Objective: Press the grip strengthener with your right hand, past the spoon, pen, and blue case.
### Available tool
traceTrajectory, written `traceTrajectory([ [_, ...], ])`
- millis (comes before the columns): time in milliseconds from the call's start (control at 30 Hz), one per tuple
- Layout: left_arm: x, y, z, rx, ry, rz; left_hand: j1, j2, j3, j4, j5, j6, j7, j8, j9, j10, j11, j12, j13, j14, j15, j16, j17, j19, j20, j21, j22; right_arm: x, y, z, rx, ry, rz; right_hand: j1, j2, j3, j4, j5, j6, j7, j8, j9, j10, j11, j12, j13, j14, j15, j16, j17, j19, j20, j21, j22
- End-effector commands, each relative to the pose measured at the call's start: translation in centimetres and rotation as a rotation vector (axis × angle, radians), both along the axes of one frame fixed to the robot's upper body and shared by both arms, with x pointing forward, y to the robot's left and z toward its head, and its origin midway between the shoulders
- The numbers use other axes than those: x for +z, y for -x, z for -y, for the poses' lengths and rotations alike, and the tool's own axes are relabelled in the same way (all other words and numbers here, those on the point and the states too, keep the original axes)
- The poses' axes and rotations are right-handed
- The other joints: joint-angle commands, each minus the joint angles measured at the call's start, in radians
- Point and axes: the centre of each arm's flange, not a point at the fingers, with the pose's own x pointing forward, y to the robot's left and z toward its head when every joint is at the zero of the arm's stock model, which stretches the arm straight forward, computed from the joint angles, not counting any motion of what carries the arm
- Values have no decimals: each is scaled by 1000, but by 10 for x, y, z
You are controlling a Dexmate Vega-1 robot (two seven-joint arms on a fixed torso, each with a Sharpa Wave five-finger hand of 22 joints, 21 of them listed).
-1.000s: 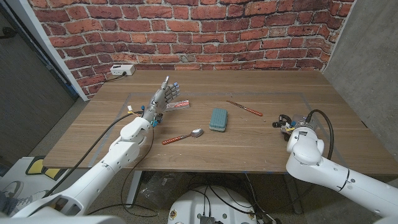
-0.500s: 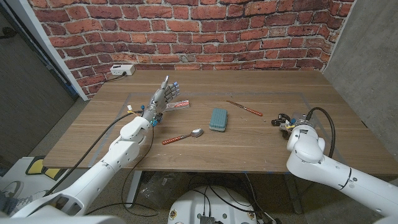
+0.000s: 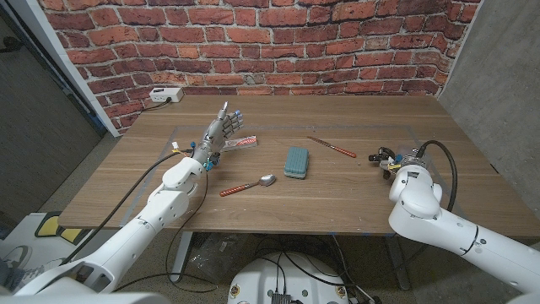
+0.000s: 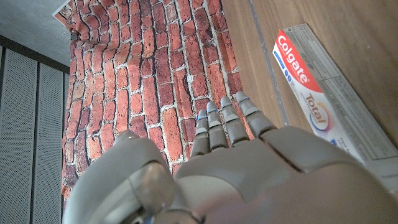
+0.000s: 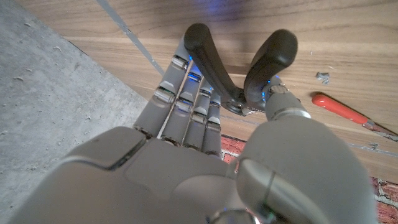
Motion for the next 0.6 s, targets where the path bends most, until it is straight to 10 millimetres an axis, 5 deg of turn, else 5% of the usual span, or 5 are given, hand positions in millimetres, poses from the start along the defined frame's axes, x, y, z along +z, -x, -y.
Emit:
traceTrajectory([
  [33,2,0,-2,6,4,6,3,8,-6,0,-3,9,1,-1,1,7,-1,-2,2,9,-2,0,5,7,4,-1,3,6,4,-2,7,-14,62,84,61,34,-12,5,4,-1,-2,3,7,3,-1,1,11,-90,-1,3,1,-83,9,1],
  [600,7,3,-1,11,-3,12,3,9,-8,1,-4,11,0,-1,1,8,-3,-3,3,8,-2,-1,5,3,10,-4,3,2,17,-15,138,-76,405,117,62,43,-6,-1,35,-9,2,2,32,4,2,1,40,-99,6,12,27,-86,29,3],
])
